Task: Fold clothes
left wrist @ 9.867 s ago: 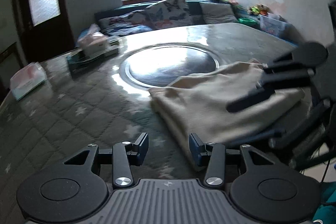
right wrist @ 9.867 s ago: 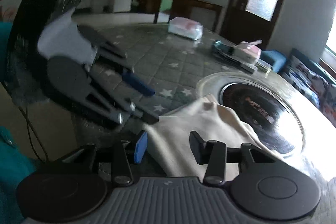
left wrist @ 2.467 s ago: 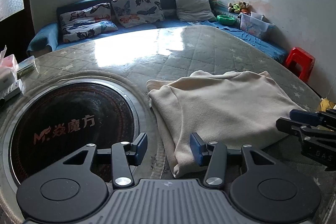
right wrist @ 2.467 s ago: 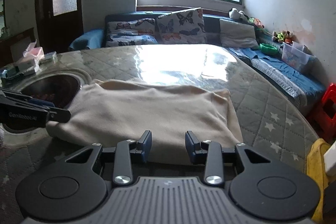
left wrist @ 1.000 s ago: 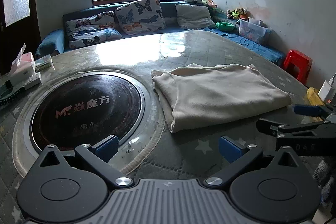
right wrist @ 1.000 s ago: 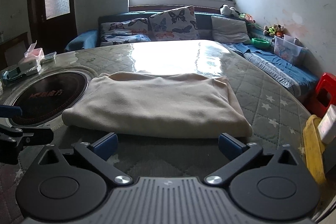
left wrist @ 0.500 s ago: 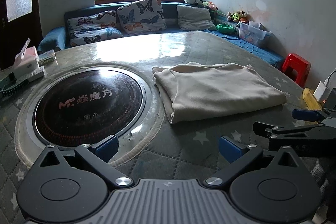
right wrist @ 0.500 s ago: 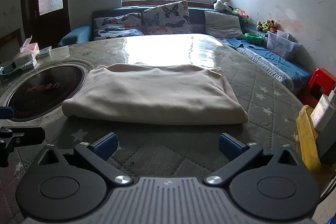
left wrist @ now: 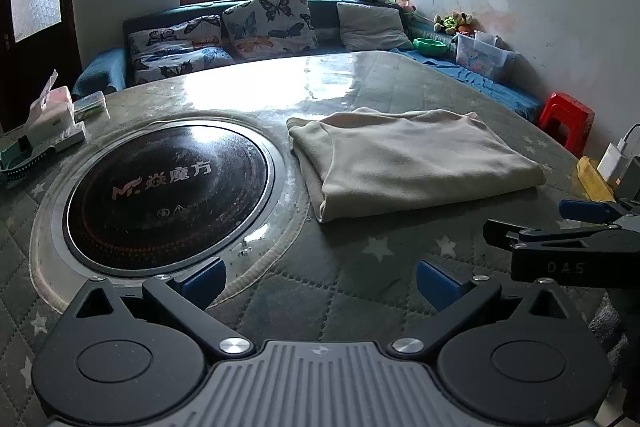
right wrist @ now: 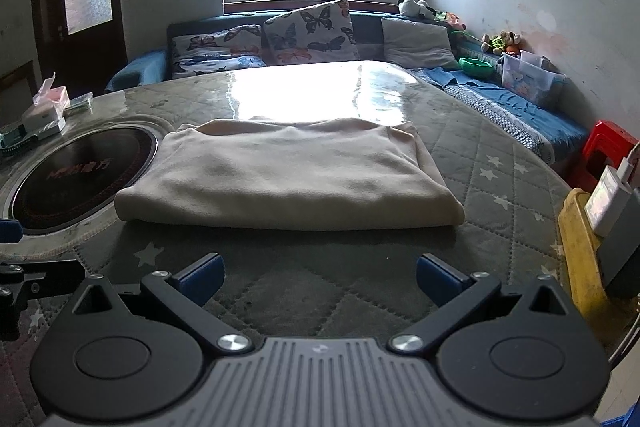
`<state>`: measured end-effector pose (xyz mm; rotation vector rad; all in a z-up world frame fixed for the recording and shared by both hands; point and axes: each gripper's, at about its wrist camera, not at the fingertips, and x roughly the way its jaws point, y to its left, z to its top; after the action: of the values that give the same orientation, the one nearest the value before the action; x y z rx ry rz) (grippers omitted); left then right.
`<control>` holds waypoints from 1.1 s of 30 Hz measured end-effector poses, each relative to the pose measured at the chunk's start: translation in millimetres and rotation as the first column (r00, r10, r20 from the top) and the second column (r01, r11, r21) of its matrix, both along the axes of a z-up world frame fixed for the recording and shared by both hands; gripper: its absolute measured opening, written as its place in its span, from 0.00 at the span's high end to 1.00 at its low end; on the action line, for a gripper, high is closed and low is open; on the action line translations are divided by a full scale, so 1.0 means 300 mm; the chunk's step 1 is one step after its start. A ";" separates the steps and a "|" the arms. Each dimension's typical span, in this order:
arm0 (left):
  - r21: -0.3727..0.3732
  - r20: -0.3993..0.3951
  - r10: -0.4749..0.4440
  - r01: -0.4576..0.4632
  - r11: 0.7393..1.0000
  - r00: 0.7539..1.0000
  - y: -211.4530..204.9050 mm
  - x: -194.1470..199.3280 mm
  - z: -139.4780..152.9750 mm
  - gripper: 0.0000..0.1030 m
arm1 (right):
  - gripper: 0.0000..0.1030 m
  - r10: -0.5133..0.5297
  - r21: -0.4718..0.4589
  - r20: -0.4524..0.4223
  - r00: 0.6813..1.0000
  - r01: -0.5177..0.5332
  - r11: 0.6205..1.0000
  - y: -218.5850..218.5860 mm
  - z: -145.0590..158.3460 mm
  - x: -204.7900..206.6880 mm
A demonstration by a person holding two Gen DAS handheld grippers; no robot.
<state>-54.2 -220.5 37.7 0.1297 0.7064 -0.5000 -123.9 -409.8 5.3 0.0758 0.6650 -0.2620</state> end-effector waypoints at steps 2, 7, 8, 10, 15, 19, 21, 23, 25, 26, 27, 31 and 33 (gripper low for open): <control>-0.003 0.000 -0.001 0.001 1.000 1.000 0.000 -0.001 0.002 0.00 | 0.00 0.001 -0.001 0.001 1.000 -0.001 1.000 0.001 0.000 0.000; -0.007 -0.009 -0.007 0.007 1.000 1.000 0.001 0.001 0.003 0.00 | 0.00 0.006 -0.001 -0.001 1.000 -0.006 1.000 0.008 -0.002 0.004; -0.008 -0.010 -0.009 0.009 1.000 1.000 0.002 0.002 0.003 0.00 | 0.00 0.009 -0.001 -0.001 1.000 -0.009 1.000 0.010 -0.002 0.006; -0.008 -0.018 -0.009 0.009 1.000 1.000 0.003 0.006 0.002 0.00 | 0.00 0.012 -0.002 -0.002 1.000 -0.012 1.000 0.013 -0.002 0.007; -0.007 -0.020 -0.011 0.011 1.000 1.000 0.002 0.010 -0.001 0.00 | 0.00 0.014 -0.005 -0.007 1.000 -0.014 1.000 0.018 -0.005 0.014; -0.001 -0.014 -0.011 0.011 1.000 1.000 -0.002 0.012 -0.002 0.00 | 0.00 0.018 -0.004 -0.009 1.000 -0.018 1.000 0.020 -0.006 0.019; 0.000 -0.014 -0.012 0.012 1.000 1.000 -0.007 0.016 -0.004 0.00 | 0.00 0.020 -0.003 -0.011 1.000 -0.020 1.000 0.020 -0.007 0.024; -0.001 -0.013 -0.023 0.022 1.000 1.000 -0.011 0.017 -0.004 0.00 | 0.00 0.020 -0.003 -0.014 1.000 -0.020 1.000 0.019 -0.009 0.029; 0.001 -0.011 -0.030 0.030 1.000 0.999 -0.017 0.018 -0.004 0.00 | 0.00 0.020 -0.003 -0.017 1.000 -0.020 1.000 0.018 -0.011 0.034; 0.001 -0.012 -0.033 0.033 0.999 0.999 -0.021 0.020 -0.005 0.00 | 0.00 0.019 -0.002 -0.019 1.000 -0.019 1.000 0.017 -0.012 0.037; 0.002 -0.012 -0.037 0.037 0.999 0.999 -0.024 0.022 -0.006 0.00 | 0.00 0.019 -0.001 -0.019 1.000 -0.019 1.000 0.015 -0.012 0.039; 0.000 -0.010 -0.050 0.050 0.999 0.999 -0.037 0.030 -0.008 0.00 | 0.00 0.017 -0.003 -0.023 1.000 -0.017 1.000 0.012 -0.016 0.050; 0.001 -0.007 -0.054 0.054 0.999 0.998 -0.042 0.033 -0.008 0.00 | 0.00 0.015 -0.004 -0.027 1.000 -0.016 1.000 0.011 -0.019 0.055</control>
<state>-44.2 -233.2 35.1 0.1486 0.7118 -0.5524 -107.2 -406.4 -0.6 0.0636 0.6915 -0.2497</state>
